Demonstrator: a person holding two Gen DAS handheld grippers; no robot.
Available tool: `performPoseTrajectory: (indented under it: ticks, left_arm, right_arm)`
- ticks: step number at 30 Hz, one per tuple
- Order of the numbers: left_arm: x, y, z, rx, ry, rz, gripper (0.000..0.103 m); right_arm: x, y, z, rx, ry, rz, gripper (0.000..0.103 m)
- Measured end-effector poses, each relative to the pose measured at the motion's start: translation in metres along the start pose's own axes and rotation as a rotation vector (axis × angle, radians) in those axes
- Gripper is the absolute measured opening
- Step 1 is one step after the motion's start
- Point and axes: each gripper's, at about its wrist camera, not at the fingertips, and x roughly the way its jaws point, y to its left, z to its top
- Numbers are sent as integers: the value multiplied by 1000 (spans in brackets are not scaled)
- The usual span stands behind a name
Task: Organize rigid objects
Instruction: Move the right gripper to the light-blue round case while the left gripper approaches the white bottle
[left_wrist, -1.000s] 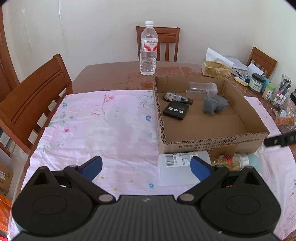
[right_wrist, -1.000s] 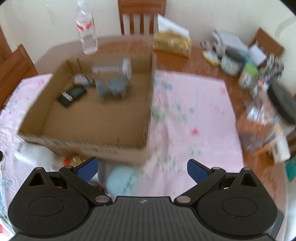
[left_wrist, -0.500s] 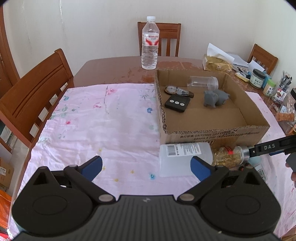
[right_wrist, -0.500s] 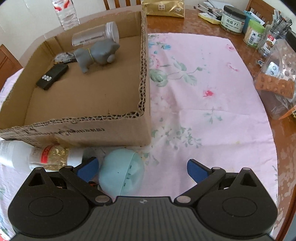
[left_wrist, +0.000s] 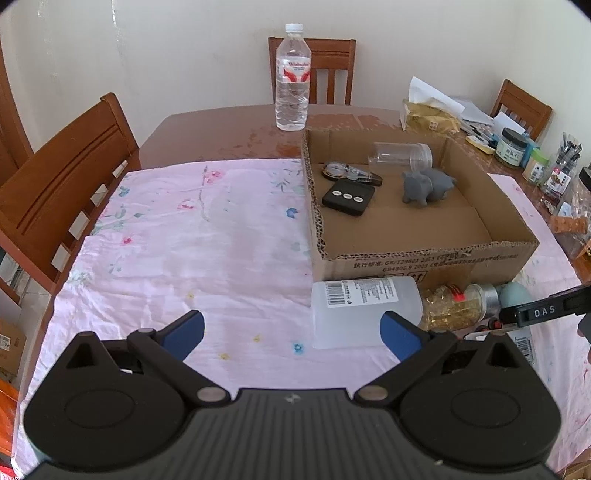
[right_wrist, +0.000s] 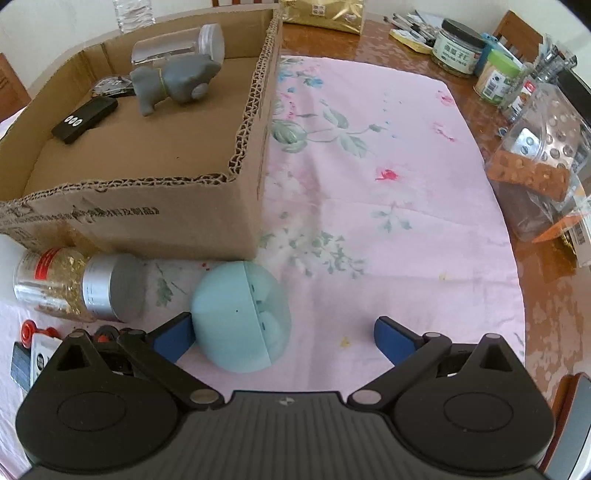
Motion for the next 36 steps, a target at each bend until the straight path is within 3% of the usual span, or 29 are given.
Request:
performPoseTrajectory:
  ticks: [9, 20, 28, 36]
  left_arm:
    - [21, -14, -4, -3, 29, -70, 101]
    - [54, -37, -11, 8, 43, -93, 101]
    - [65, -45, -6, 4, 43, -54, 102]
    - [61, -17, -16, 4, 54, 1, 102]
  right_arm:
    - [0, 1, -3, -13, -27, 5, 103]
    - [-4, 0, -11, -50, -77, 19, 103]
    - [-4, -2, -10, -67, -77, 28, 103]
    - [-3, -1, -12, -84, -92, 35, 103]
